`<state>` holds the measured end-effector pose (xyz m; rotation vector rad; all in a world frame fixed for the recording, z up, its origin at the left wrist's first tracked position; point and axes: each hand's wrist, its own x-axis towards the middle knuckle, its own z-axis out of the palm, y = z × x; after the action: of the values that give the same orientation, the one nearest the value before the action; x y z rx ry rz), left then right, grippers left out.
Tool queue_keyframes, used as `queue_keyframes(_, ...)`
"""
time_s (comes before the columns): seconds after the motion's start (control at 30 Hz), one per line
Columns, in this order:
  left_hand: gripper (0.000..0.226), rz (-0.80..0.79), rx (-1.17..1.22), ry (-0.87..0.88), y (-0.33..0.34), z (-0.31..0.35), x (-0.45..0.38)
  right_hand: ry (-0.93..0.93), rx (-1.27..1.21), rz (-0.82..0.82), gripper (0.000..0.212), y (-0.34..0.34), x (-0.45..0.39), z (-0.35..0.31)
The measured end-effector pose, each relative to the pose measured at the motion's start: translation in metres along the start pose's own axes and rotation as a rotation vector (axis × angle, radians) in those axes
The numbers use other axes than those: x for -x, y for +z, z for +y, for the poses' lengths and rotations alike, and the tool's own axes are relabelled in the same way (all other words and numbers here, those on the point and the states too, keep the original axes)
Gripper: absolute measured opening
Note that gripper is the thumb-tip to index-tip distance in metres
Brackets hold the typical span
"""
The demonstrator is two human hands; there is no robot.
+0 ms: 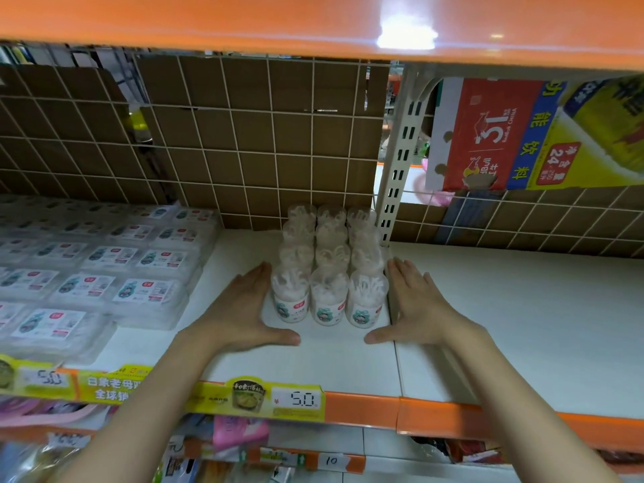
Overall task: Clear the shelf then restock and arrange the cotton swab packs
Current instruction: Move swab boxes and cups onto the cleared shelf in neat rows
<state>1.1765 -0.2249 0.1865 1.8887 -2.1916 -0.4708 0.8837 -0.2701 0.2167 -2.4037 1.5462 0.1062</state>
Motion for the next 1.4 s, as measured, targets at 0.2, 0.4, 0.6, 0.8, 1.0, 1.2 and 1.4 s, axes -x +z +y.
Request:
queue_keyframes(0.2, 0.107, -0.001, 0.114, 0.172, -0.012, 0.002, -0.023, 0.002, 0.045, -0.131, 0.138, -0.017, -0.02, 0.005)
queue_keyframes(0.4, 0.103, -0.019, 0.106, 0.181, -0.011, 0.001, -0.027, -0.058, 0.034, -0.126, 0.135, -0.011, -0.03, 0.003)
queue_keyframes(0.6, 0.104, -0.041, 0.068, 0.214, -0.014, 0.003, -0.024, -0.048, 0.062, -0.145, 0.135, -0.016, -0.032, 0.005)
queue_keyframes(0.8, 0.134, -0.282, -0.153, -0.042, -0.037, -0.011, -0.023, -0.026, 0.187, -0.154, 0.127, -0.032, -0.031, 0.012)
queue_keyframes(1.0, 0.132, -0.251, -0.155, -0.085, -0.048, -0.027, -0.064, 0.007, 0.164, 0.012, 0.096, -0.038, -0.056, 0.017)
queue_keyframes(1.2, 0.103, -0.147, -0.216, 0.103, -0.043, -0.022, -0.089, -0.053, 0.256, 0.035, 0.08, -0.02, -0.093, 0.023)
queue_keyframes(1.4, 0.096, -0.115, -0.259, 0.141, -0.04, -0.029, -0.092, -0.056, 0.248, 0.071, 0.079, -0.03, -0.083, 0.017)
